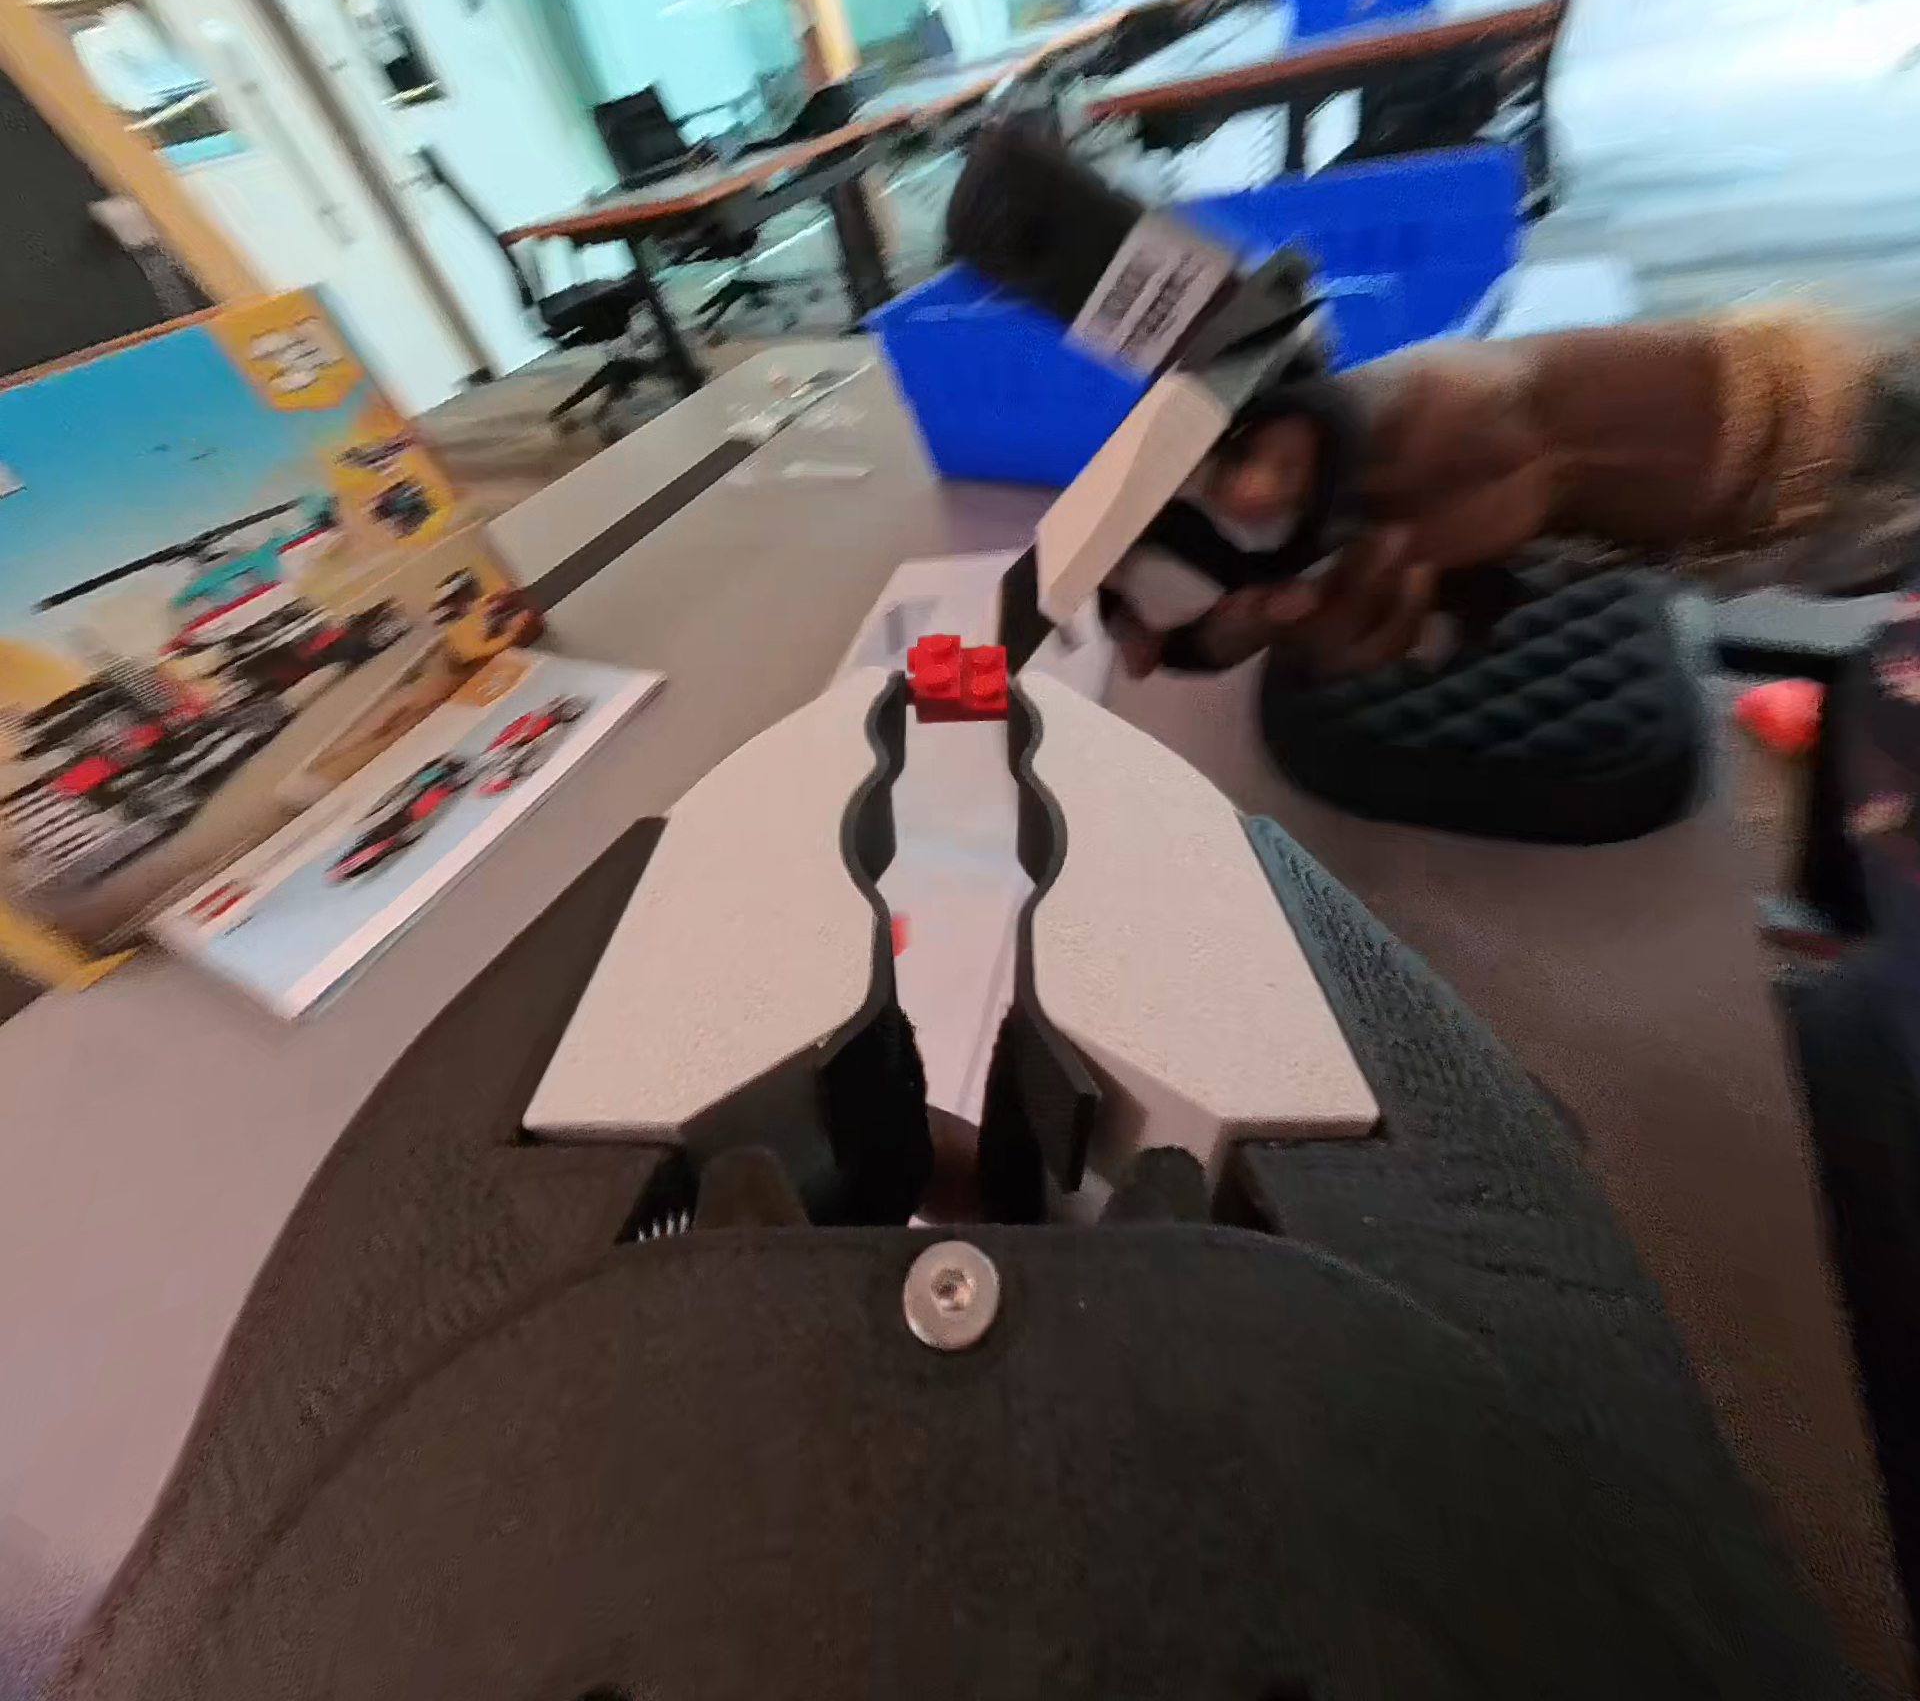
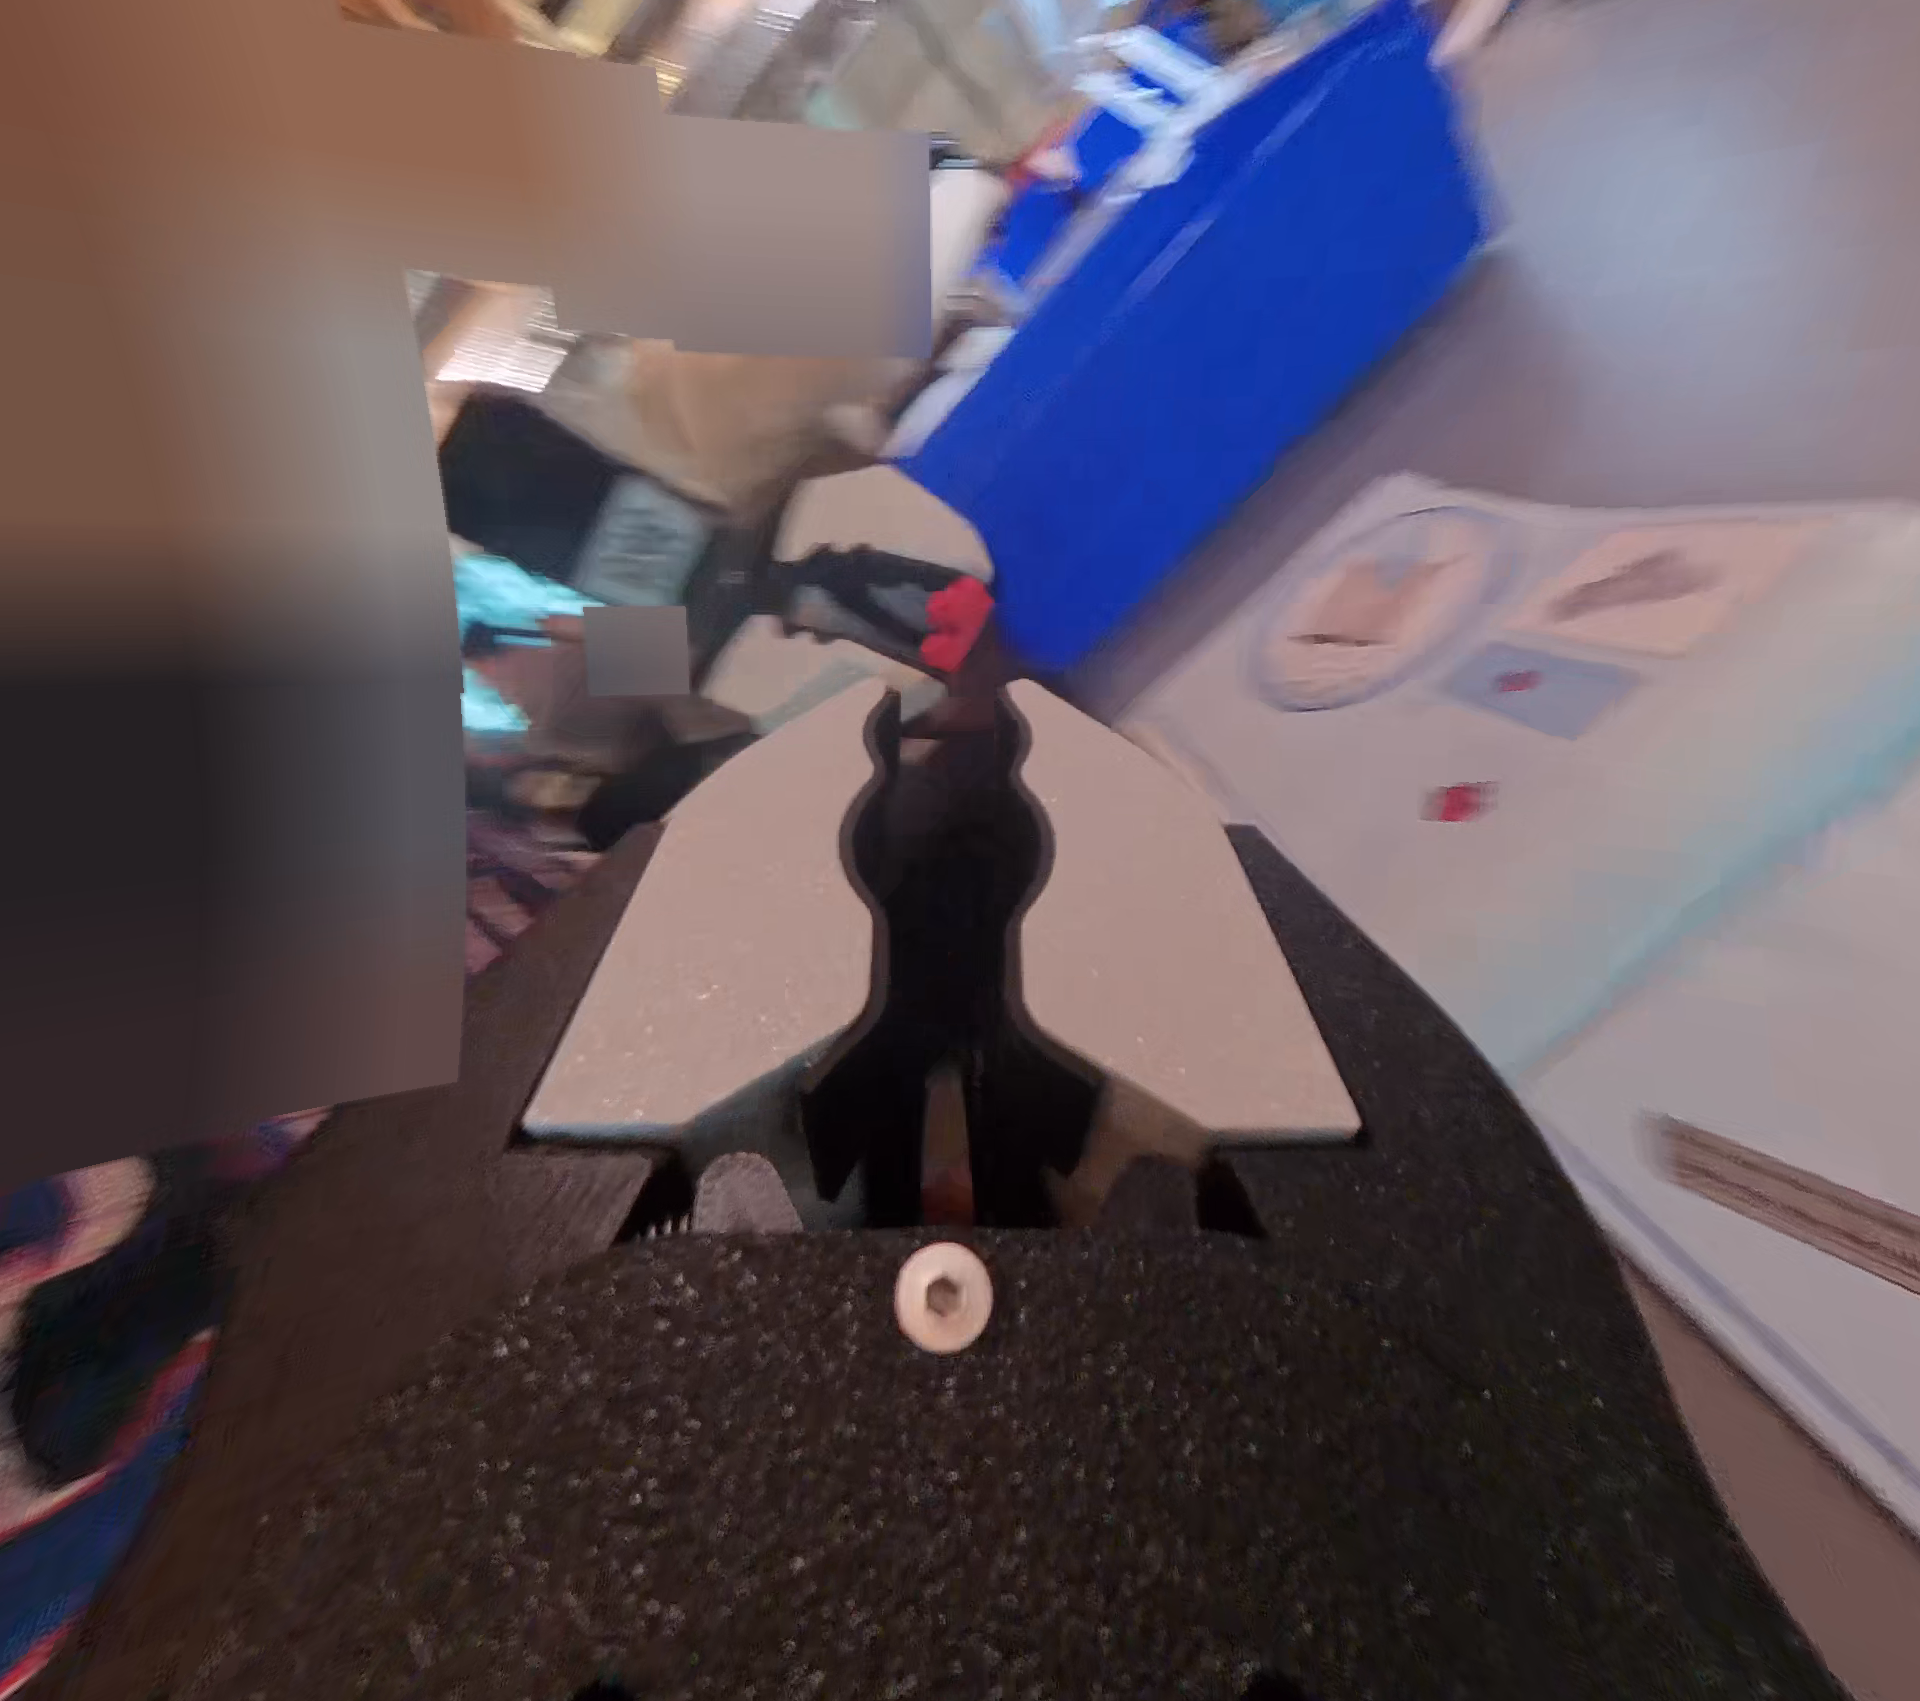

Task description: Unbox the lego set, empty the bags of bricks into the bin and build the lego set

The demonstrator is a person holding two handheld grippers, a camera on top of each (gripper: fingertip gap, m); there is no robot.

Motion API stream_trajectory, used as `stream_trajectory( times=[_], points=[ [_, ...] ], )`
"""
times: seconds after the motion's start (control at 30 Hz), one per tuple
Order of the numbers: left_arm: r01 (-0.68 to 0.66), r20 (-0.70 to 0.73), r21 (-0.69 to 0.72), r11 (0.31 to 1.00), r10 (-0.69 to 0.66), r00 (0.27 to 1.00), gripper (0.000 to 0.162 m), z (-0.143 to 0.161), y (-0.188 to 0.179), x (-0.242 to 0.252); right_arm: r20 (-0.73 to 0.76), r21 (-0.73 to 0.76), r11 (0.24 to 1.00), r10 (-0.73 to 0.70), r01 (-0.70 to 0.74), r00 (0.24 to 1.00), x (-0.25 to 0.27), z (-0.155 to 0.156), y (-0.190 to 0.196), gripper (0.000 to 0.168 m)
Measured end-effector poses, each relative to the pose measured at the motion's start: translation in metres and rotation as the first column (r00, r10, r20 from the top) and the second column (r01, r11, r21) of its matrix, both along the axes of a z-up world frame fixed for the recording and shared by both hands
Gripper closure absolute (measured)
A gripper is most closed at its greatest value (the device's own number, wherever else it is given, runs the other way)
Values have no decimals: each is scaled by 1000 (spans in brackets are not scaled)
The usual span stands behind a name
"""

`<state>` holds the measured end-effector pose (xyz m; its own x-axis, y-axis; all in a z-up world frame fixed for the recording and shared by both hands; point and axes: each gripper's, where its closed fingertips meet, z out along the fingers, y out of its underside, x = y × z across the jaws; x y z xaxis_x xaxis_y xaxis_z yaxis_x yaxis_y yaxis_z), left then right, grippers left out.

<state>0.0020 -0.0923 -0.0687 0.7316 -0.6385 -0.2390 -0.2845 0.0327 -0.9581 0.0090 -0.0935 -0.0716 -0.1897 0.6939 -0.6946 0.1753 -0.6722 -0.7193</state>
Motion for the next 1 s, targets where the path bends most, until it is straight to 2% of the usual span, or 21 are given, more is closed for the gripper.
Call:
stream_trajectory(
  times=[0.03,0.1,0.17,0.2,0.47,0.7,0.77,0.83,1.0],
  points=[
    [-79,-57,7,997,79,995,143,-5,5,-8,67,146,985,-103,92,992,-1,-7,9,145],
    [-183,-131,19,983,184,974,143,-13,10,-15,141,431,886,-255,172,957,-2,-11,18,144],
    [-244,-175,26,969,245,954,143,-20,13,-17,153,581,792,-336,191,929,-7,-7,19,144],
    [-264,-198,36,964,266,943,143,-22,14,-18,162,602,777,-345,184,924,-10,-6,18,144],
    [-261,-360,117,958,286,888,143,-33,12,-7,270,589,801,-321,108,908,-22,-23,12,146],
    [-248,-361,71,966,256,897,143,-47,7,1,331,627,776,-337,62,881,-18,-39,8,152],
    [-235,-345,32,971,232,909,142,-49,5,2,352,616,787,-322,42,879,-14,-43,8,152],
    [-240,-310,-26,970,220,925,134,-49,1,-6,375,620,784,-318,19,871,-8,-48,12,152],
    [-268,-181,-196,943,234,955,134,-46,-5,-36,441,623,781,-292,-55,848,6,-59,19,152]
  ],
)
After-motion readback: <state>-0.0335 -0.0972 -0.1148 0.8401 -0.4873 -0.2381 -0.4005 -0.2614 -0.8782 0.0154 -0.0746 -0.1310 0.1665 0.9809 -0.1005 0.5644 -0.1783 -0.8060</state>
